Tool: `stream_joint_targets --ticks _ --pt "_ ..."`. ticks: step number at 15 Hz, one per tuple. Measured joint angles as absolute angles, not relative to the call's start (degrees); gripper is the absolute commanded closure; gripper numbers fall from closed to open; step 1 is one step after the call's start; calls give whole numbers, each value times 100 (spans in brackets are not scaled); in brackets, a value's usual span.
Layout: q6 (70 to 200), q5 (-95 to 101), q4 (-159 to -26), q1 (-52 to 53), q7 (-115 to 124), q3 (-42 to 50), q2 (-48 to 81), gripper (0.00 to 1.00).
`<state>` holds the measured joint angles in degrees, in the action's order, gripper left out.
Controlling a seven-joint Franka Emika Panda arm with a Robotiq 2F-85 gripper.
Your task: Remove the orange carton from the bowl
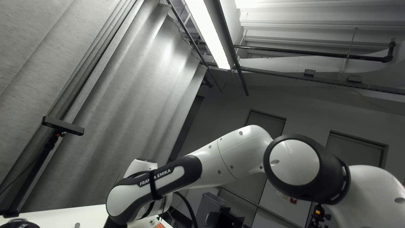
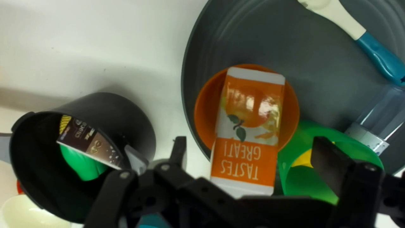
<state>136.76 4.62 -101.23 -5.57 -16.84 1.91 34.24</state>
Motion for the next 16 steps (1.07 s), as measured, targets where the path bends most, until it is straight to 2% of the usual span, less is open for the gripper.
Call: stream_joint_targets --ticks 5,6,7,9,13,15,16 --pt "13676 462 -9891 -549 -1613 191 3594 0" --pt "13676 462 -9852 -547 -1599 191 3622 6" --pt "13675 462 -9818 -547 -1587 191 3646 26" --pt "13674 462 -9754 -548 -1558 191 3694 31" --pt "13670 462 -9701 -548 -1534 196 3725 63" --pt "13668 467 -9701 -548 -1522 210 3725 77" --pt "13668 476 -9701 -548 -1506 220 3725 80"
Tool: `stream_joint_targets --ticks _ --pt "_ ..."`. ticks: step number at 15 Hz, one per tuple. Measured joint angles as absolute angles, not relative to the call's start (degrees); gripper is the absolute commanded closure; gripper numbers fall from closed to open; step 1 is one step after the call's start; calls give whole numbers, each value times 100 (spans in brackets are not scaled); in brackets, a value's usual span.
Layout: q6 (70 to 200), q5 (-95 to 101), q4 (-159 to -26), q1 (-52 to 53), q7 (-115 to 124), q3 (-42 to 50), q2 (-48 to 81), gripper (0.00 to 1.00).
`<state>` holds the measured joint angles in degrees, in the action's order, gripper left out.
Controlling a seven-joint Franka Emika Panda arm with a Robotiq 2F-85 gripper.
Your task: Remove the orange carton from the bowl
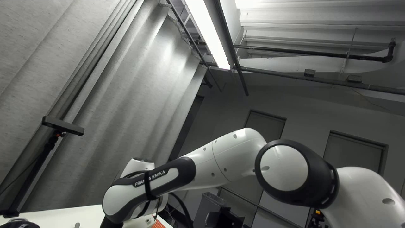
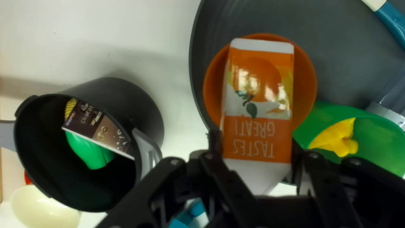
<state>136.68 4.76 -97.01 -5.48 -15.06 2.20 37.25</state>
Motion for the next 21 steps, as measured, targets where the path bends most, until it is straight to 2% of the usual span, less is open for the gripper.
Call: stream_joint_targets --ticks 11,21 --pt "13677 750 -9858 -454 -879 306 3418 80" --pt "13768 1004 -10742 -316 22 676 2557 80"
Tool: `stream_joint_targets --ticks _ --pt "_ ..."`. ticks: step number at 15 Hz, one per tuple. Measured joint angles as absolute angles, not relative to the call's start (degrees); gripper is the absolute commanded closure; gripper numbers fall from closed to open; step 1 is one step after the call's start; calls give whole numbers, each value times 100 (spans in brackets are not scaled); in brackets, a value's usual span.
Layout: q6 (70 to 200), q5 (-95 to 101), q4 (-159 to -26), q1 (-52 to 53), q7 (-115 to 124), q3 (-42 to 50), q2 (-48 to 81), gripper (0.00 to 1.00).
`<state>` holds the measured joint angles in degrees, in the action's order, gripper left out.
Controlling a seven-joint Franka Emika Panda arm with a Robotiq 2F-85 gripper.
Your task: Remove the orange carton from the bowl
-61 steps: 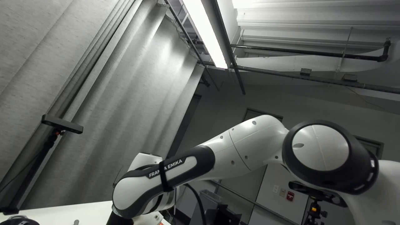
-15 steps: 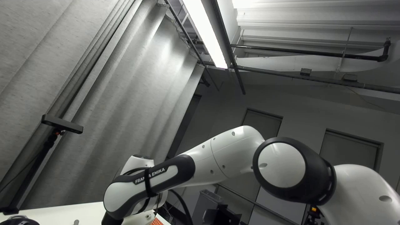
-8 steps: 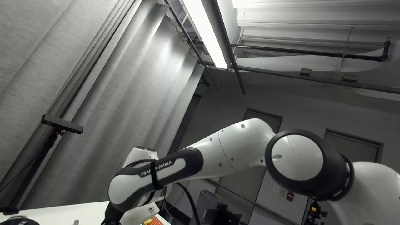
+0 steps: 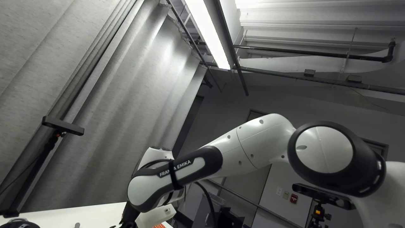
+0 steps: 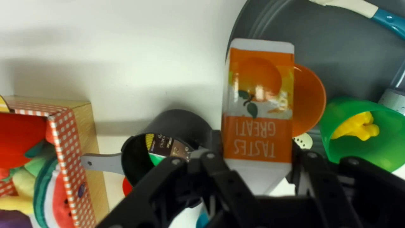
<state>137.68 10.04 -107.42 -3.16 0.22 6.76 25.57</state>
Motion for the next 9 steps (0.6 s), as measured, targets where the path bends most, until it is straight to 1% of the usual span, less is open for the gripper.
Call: stream_joint_targets --ticks 9 --pt "14321 1049 -11447 -487 398 1235 2427 80"
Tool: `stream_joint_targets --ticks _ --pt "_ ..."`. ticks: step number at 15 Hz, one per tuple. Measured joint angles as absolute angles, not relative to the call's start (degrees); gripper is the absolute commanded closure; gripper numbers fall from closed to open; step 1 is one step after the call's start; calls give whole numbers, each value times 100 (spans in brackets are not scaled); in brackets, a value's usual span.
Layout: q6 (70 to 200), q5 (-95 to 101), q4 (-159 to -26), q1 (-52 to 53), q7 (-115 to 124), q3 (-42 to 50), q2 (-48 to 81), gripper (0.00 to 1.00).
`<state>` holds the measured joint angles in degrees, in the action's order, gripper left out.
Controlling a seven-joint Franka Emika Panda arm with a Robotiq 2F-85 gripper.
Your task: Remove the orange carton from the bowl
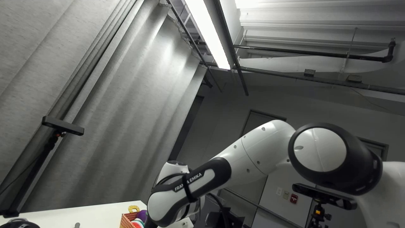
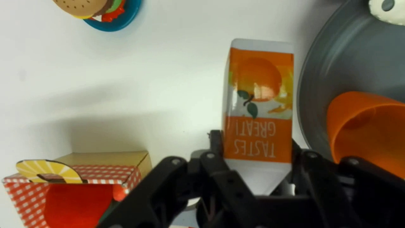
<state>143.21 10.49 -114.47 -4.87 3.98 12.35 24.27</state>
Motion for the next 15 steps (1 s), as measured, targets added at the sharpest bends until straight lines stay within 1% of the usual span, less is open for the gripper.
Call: stream_joint_targets --ticks 5,15 --pt "14538 1049 -11672 -616 519 1455 2434 80" --pt "14847 1049 -11728 -822 544 1594 2625 80"
